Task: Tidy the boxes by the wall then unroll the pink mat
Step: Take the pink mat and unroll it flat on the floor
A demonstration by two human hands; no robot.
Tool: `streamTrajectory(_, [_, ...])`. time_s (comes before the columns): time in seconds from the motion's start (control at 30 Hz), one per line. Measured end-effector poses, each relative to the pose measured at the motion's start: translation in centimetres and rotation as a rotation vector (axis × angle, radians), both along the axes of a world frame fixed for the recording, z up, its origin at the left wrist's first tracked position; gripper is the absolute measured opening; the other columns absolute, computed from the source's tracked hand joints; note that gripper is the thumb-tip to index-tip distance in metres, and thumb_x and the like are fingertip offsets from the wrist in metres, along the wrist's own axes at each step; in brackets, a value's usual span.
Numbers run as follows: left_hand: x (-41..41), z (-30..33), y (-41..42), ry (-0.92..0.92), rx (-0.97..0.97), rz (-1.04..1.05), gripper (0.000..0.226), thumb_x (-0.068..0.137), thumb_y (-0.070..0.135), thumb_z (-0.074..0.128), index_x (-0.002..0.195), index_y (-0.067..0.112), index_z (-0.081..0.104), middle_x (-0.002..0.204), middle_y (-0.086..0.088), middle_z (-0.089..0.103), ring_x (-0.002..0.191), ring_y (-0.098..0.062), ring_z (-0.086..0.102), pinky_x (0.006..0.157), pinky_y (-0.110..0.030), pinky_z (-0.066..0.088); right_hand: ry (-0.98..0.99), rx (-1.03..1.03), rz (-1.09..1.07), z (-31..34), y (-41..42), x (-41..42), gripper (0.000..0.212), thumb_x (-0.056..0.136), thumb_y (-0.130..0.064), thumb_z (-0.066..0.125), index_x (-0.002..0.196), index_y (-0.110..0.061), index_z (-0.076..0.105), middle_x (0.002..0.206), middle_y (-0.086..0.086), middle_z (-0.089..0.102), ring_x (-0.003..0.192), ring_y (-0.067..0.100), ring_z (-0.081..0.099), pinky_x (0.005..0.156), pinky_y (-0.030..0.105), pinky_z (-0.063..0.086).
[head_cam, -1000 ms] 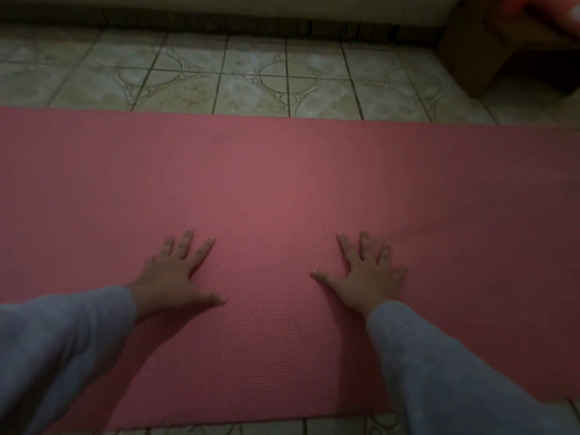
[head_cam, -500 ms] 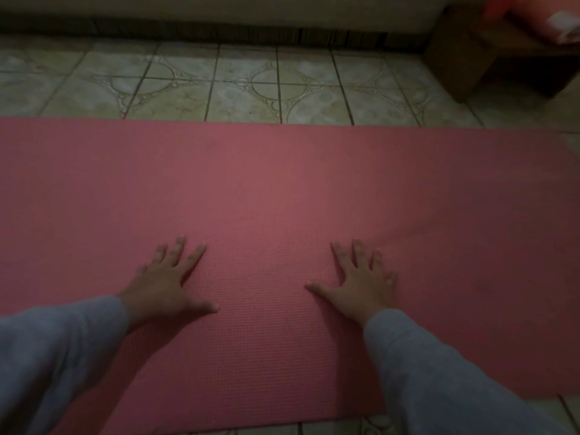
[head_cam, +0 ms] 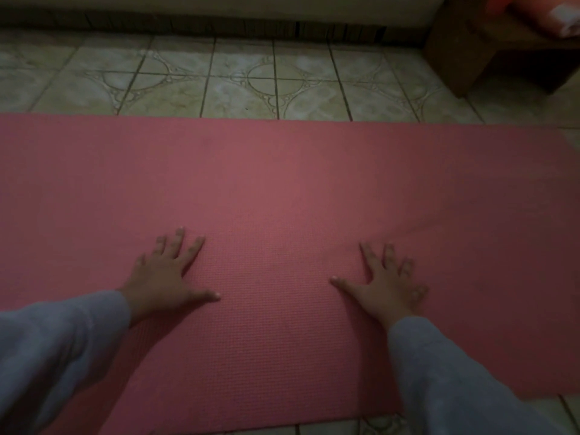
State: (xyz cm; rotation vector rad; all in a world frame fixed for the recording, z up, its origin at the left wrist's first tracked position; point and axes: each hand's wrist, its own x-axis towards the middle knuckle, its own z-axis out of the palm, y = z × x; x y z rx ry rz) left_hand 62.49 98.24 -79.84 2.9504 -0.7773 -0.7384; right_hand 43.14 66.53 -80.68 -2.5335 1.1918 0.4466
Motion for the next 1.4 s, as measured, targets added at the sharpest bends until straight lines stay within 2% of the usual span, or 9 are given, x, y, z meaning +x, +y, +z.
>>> streamTrajectory(0.33, [-0.3,1.1,-0.8,0.028,0.033,-0.003,0.125,0.042,0.096,0.03,0.146,0.039,-0.011,0.157,-0.002,-0.02,0.145,-0.031,-0.012,0.115,-0.052,0.006,0.021,0.0,0.024,0.5,0.2,0.0,0.107,0.05,-0.098,0.028,0.143,-0.055,0.0,0.16,-0.008,-0.011,0.145,0.034,-0.007,0.106,0.066,0.007])
streamTrajectory(0.43, [-0.8,2.3,-3.1,0.031,-0.055,-0.007,0.108,0.069,0.079,0.041,0.15,0.023,-0.003,0.159,-0.011,-0.005,0.146,-0.033,0.0,0.119,-0.042,0.008,-0.042,-0.102,0.072,1.6,-0.2,-0.1,0.087,0.073,-0.082,0.035,0.147,-0.038,0.021,0.16,0.0,0.014,0.143,0.033,0.015,0.111,0.053,0.016])
streamTrajectory(0.53, [-1.7,4.5,-7.5,-0.018,-0.192,-0.039,0.086,0.087,0.051,0.053,0.149,0.007,0.012,0.157,-0.015,0.017,0.144,-0.027,0.018,0.118,-0.033,0.015,-0.231,-0.259,0.11,4.1,-1.7,-0.4,0.053,0.09,-0.052,0.044,0.125,-0.015,0.054,0.133,0.011,0.055,0.123,0.029,0.046,0.102,0.04,0.036])
streamTrajectory(0.6, [-2.7,7.1,-11.0,-0.029,-0.204,-0.054,0.075,0.088,0.041,0.055,0.147,0.006,0.022,0.152,-0.016,0.029,0.139,-0.029,0.03,0.114,-0.034,0.024,-0.273,-0.283,0.111,6.9,-2.9,-0.8,0.039,0.092,-0.041,0.046,0.115,-0.011,0.06,0.118,0.013,0.062,0.111,0.032,0.054,0.092,0.039,0.04])
streamTrajectory(0.73, [-5.4,14.1,-17.5,-0.025,-0.159,-0.157,0.066,0.089,0.038,0.053,0.144,0.012,0.029,0.148,-0.014,0.035,0.132,-0.032,0.037,0.107,-0.043,0.035,-0.25,-0.301,0.07,13.5,-4.9,-3.2,0.044,0.093,-0.044,0.044,0.116,-0.011,0.061,0.115,0.016,0.064,0.108,0.033,0.058,0.092,0.042,0.041])
streamTrajectory(0.87, [-8.7,22.2,-22.9,0.008,-0.169,-0.217,0.065,0.09,0.037,0.052,0.144,0.012,0.028,0.15,-0.013,0.032,0.134,-0.033,0.034,0.109,-0.044,0.032,-0.109,-0.232,-0.019,20.9,-7.2,-7.8,0.065,0.091,-0.06,0.03,0.139,-0.017,0.042,0.145,0.009,0.044,0.133,0.029,0.038,0.108,0.051,0.024])
streamTrajectory(0.97, [-12.1,28.9,-26.0,0.007,-0.155,-0.329,0.065,0.089,0.038,0.052,0.144,0.013,0.029,0.151,-0.011,0.032,0.135,-0.031,0.034,0.11,-0.044,0.032,-0.083,-0.201,-0.118,27.8,-8.4,-12.3,0.071,0.09,-0.065,0.024,0.143,-0.019,0.036,0.151,0.007,0.035,0.139,0.029,0.028,0.11,0.053,0.018])
streamTrajectory(1.27, [-23.8,52.5,-33.8,0.067,-0.161,-0.555,0.069,0.09,0.039,0.05,0.148,0.014,0.021,0.155,-0.01,0.024,0.141,-0.027,0.023,0.114,-0.043,0.024,-0.134,-0.181,-0.31,52.7,-10.8,-25.4,0.063,0.09,-0.057,0.038,0.136,-0.014,0.046,0.138,0.01,0.051,0.13,0.028,0.04,0.108,0.043,0.028])
streamTrajectory(1.4, [-28.3,61.1,-36.5,0.038,-0.181,-0.652,0.071,0.09,0.04,0.05,0.148,0.014,0.019,0.155,-0.01,0.024,0.141,-0.027,0.023,0.114,-0.045,0.023,-0.129,-0.142,-0.378,60.9,-11.4,-31.1,0.061,0.09,-0.055,0.037,0.138,-0.017,0.044,0.14,0.004,0.049,0.132,0.024,0.037,0.11,0.046,0.025])
